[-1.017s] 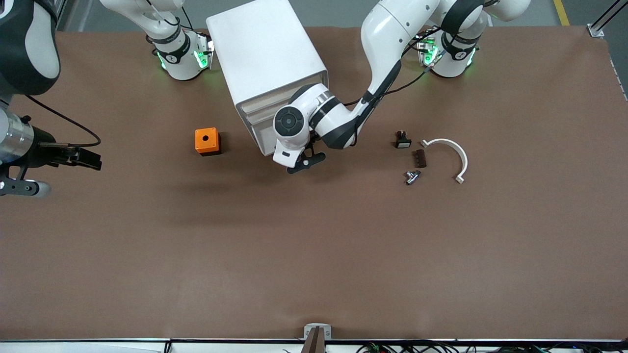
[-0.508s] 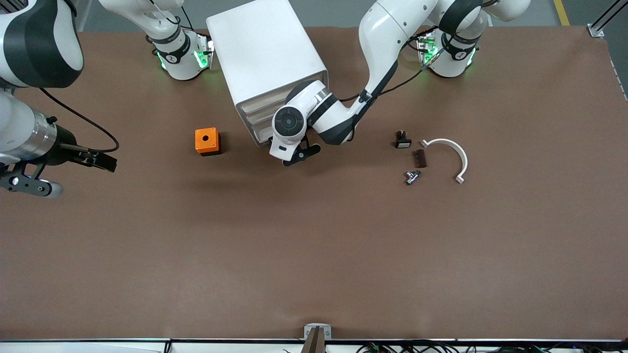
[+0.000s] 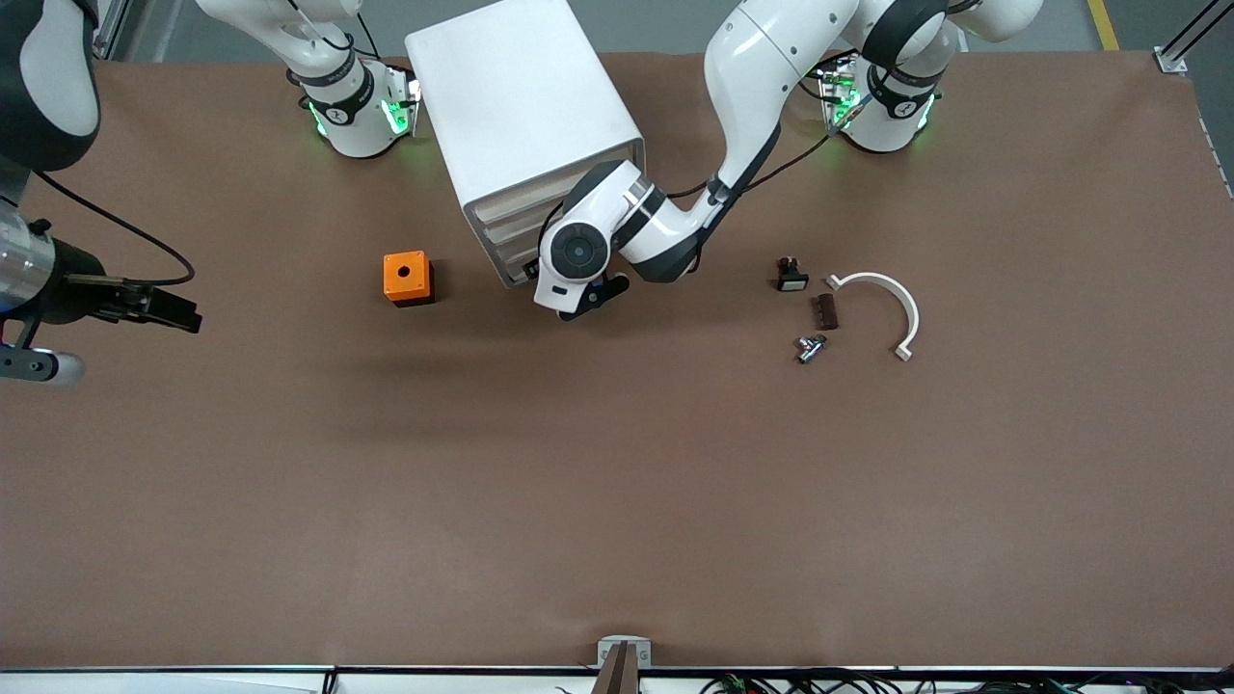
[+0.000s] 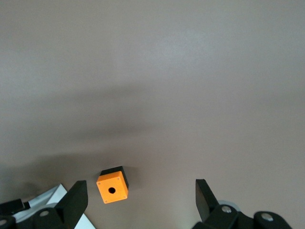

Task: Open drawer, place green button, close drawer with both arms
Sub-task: 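Push the drawer shut with the left gripper while the right gripper withdraws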

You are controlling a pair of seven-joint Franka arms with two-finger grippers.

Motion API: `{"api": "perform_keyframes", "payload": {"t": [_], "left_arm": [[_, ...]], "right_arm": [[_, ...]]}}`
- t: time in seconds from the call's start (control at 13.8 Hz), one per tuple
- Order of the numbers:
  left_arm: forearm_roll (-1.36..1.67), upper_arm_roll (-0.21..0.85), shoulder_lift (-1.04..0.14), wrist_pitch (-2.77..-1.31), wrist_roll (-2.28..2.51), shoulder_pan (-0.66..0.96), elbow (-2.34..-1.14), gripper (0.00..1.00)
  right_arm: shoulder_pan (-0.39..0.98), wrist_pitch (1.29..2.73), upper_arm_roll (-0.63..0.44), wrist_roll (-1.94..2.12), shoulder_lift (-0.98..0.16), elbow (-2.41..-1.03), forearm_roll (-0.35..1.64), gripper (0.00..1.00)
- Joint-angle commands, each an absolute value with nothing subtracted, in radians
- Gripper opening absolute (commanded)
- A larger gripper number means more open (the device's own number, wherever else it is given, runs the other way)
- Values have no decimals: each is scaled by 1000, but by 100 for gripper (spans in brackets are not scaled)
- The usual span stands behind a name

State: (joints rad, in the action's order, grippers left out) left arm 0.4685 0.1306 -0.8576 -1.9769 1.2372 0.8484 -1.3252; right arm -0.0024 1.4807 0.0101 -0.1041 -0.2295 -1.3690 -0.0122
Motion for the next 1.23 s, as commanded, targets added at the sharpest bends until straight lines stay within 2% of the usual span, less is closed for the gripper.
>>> {"api": "perform_keyframes", "payload": {"t": [0.0,0.36,0.58,0.65,0.87,1.16], "left_arm": [[532,137,-854,-1977,1238,847,-1345,99],[529,137,-850,-1977,1229,839,-1342,99],[508,118,-833,-1976,1241,821,-1333,99],[468,104,-819,-1973,1243,819,-1332,99],[410,97,-714,-1935,1240,758,-1333,99],[367,95,-531,-1748,1171,629,-1333,99]], "right_arm": [[-20,1468,18,-54,-219,-1339,-15,100],[-40,1467,17,-71,-219,-1331,-8,100],[-63,1355,17,-69,-219,-1335,-3,100],[-64,1361,17,-69,-216,-1333,-5,100],[-63,1359,18,-66,-216,-1331,-11,100],[-51,1353,20,-69,-203,-1325,-3,100]]}}
